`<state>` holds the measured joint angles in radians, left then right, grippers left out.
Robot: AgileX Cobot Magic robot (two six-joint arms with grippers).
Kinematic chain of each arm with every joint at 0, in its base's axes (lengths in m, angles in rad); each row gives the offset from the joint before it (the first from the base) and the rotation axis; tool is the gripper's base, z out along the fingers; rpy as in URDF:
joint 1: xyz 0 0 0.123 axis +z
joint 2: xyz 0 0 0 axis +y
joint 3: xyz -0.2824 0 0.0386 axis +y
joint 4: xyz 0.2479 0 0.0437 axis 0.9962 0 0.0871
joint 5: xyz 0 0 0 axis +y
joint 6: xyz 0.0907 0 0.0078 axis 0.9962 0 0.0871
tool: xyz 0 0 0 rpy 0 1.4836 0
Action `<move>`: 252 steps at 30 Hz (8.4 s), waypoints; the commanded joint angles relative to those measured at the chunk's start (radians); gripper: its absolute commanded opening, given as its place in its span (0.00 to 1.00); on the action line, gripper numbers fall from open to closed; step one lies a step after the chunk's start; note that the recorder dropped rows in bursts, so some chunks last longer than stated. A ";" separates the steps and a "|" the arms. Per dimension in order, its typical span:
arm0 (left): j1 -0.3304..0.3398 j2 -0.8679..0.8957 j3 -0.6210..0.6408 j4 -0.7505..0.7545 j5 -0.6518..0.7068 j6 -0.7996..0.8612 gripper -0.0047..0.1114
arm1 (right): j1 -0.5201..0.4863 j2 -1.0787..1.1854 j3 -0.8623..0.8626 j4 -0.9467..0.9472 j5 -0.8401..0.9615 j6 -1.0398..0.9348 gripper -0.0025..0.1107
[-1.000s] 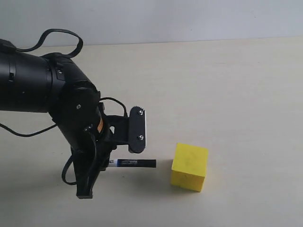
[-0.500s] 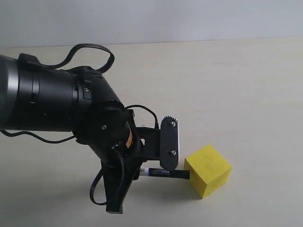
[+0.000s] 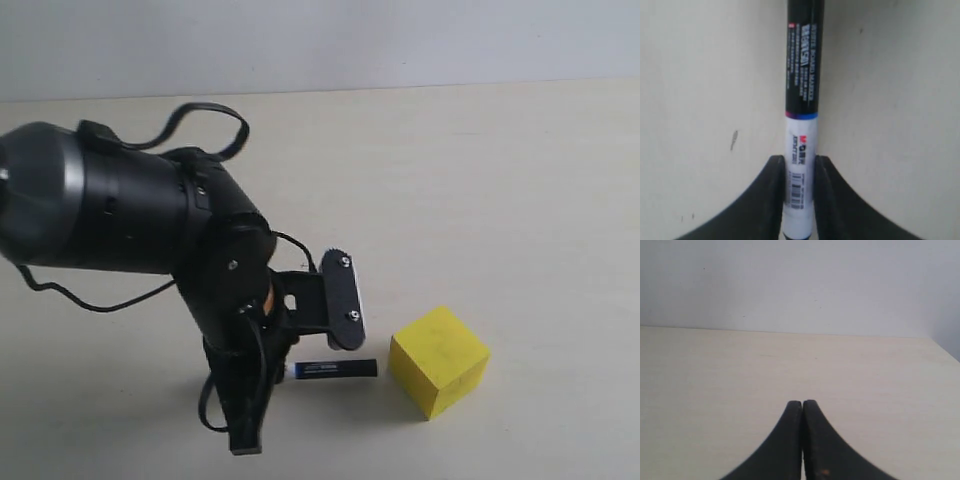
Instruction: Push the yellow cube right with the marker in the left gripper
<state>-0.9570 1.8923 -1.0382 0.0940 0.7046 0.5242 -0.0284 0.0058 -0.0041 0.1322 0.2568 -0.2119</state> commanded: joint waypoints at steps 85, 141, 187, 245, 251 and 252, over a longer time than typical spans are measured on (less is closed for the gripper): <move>-0.266 0.163 -0.264 0.011 -0.027 -0.156 0.04 | -0.006 -0.006 0.004 -0.001 -0.015 -0.001 0.02; 0.051 0.013 -0.264 0.104 0.064 -1.106 0.04 | -0.006 -0.006 0.004 -0.001 -0.015 -0.001 0.02; 0.150 0.265 -0.426 -0.025 0.093 -1.379 0.04 | -0.006 -0.006 0.004 -0.001 -0.015 -0.001 0.02; 0.099 -0.724 0.579 0.194 -1.109 -0.996 0.04 | -0.006 -0.006 0.004 -0.001 -0.015 -0.001 0.02; 0.110 -0.912 0.721 0.194 -1.032 -0.965 0.04 | -0.006 -0.006 0.004 -0.001 -0.015 -0.001 0.02; 0.110 -0.925 0.727 0.194 -1.032 -0.965 0.04 | -0.006 -0.006 0.004 -0.001 -0.015 -0.001 0.02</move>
<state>-0.8502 1.0225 -0.3480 0.2879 -0.3350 -0.4523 -0.0284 0.0058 -0.0041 0.1322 0.2568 -0.2119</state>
